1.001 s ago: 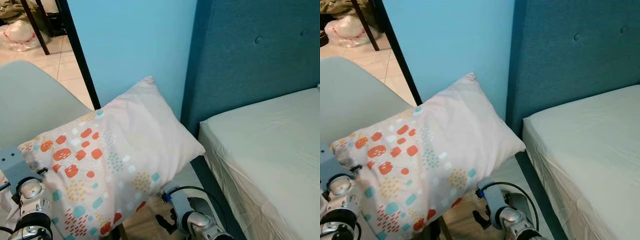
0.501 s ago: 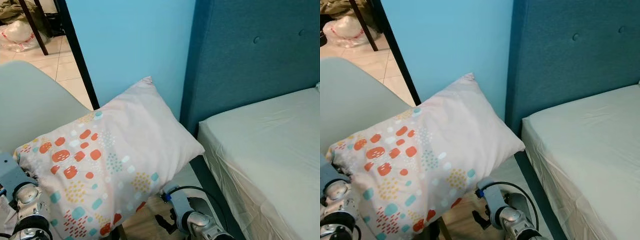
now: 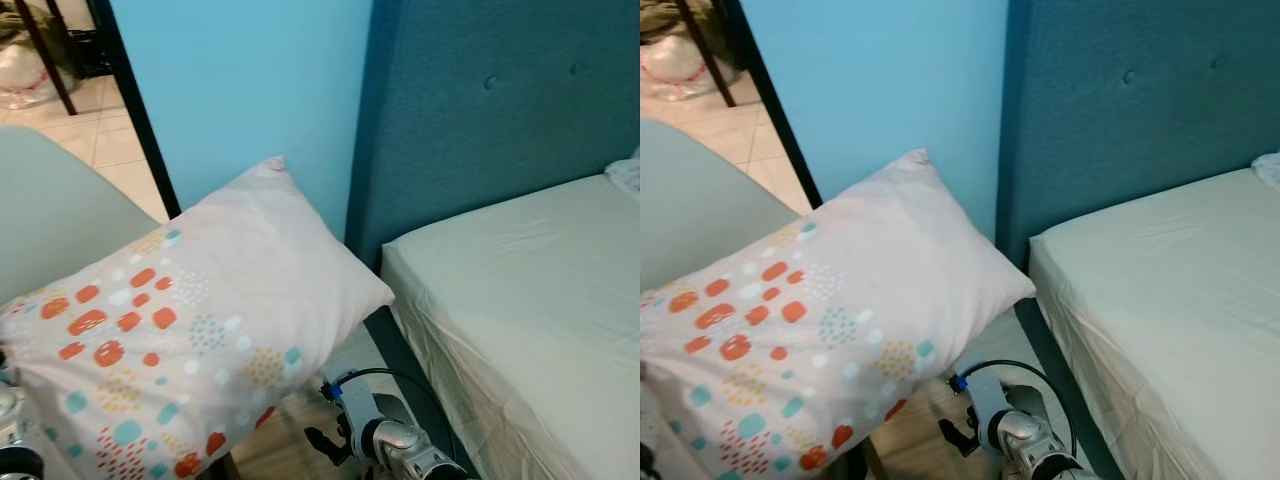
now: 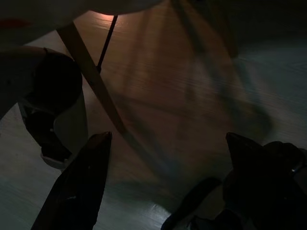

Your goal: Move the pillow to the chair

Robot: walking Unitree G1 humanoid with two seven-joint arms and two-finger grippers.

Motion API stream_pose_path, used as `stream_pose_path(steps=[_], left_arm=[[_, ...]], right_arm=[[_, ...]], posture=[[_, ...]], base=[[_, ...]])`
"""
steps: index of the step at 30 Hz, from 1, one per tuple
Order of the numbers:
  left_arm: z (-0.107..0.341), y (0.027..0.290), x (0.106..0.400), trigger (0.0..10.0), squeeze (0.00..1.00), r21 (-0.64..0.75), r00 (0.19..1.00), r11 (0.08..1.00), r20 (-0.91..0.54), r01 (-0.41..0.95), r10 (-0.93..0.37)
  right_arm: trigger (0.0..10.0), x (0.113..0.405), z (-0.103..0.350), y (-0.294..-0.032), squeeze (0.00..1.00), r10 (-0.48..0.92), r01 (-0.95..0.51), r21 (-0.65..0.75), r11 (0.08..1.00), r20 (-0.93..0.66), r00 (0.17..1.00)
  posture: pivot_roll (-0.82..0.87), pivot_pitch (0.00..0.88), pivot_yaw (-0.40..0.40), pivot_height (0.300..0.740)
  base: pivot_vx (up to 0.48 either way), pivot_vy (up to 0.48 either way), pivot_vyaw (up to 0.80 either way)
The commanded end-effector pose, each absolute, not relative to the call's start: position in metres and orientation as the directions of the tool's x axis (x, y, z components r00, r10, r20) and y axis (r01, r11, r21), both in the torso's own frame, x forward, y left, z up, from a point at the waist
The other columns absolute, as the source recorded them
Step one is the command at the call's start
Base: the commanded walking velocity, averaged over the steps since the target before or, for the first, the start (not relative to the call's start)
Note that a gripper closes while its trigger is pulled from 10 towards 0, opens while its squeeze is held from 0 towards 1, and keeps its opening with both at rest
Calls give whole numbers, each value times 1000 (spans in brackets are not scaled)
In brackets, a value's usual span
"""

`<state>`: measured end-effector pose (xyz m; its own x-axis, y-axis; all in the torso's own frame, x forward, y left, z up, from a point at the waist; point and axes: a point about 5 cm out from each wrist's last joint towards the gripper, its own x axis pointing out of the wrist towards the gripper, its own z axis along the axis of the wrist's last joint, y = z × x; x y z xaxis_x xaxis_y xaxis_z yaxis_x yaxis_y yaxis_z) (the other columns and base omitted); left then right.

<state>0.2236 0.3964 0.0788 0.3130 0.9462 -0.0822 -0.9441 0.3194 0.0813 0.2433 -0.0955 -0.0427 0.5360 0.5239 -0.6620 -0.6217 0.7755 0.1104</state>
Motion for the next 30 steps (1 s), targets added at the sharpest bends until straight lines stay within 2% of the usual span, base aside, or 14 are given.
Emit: stream_pose_path(steps=[1,3,4,10,12,14,15,17,21,22,24,27,29,30], left_arm=[[94,416,210,10000,1000,41,216,217,-35,-975,976],[98,417,212,10000,1000,31,242,243,-27,-970,970],[101,418,214,10000,0,26,253,253,-13,-967,967],[118,426,219,10000,0,-26,328,329,22,-944,944],[123,424,226,10000,0,-27,408,408,18,-912,913],[126,419,242,10000,0,8,561,562,-34,-827,827],[126,419,242,10000,0,8,561,562,-34,-827,827],[136,413,255,10000,0,2,684,685,-47,-728,728],[156,407,266,10000,0,34,807,808,-39,-588,589],[162,405,267,10000,0,95,841,841,-49,-533,539],[171,405,267,10000,0,187,871,862,-62,-470,488],[187,403,268,10000,0,161,904,897,-48,-412,424],[218,380,270,10000,0,128,985,978,62,-165,158],[218,380,270,10000,0,128,985,978,62,-165,158]], right_arm=[[10000,237,-48,-100,0,507,-602,125,789,-686,522],[10000,237,-48,-101,0,500,-598,123,792,-692,521],[10000,237,-49,-102,0,500,-593,127,795,-692,521],[10000,239,-48,-102,0,500,-581,138,802,-688,526],[10000,239,-47,-102,0,497,-578,137,804,-689,528],[10000,239,-48,-103,0,492,-577,132,806,-692,528],[10000,239,-48,-103,0,492,-577,132,806,-692,528],[10000,239,-48,-104,0,487,-578,126,806,-696,528],[10000,239,-48,-104,0,483,-577,122,808,-698,529],[10000,240,-48,-105,0,482,-576,121,808,-698,529],[10000,239,-48,-104,0,482,-576,122,808,-699,529],[10000,239,-48,-105,0,482,-577,121,808,-699,528],[10000,239,-48,-105,0,481,-575,121,809,-698,530],[10000,239,-48,-105,0,481,-575,121,809,-698,530]], posture=[[-53,69,-29,556],[-51,68,-29,556],[-51,71,-30,556],[-47,65,-31,556],[-48,64,-32,556],[-44,59,-36,556],[-44,59,-36,556],[-41,61,-40,556],[-41,59,-41,556],[-42,58,-40,556],[-41,59,-41,556],[-41,58,-40,556],[-41,59,-41,556],[-41,59,-41,556]], base=[[0,0,0],[0,0,0],[0,0,0],[0,0,0],[0,0,0],[0,0,0],[0,0,0],[0,0,0],[0,0,0],[0,0,0],[0,0,0],[0,0,0],[0,0,0],[0,0,0]])
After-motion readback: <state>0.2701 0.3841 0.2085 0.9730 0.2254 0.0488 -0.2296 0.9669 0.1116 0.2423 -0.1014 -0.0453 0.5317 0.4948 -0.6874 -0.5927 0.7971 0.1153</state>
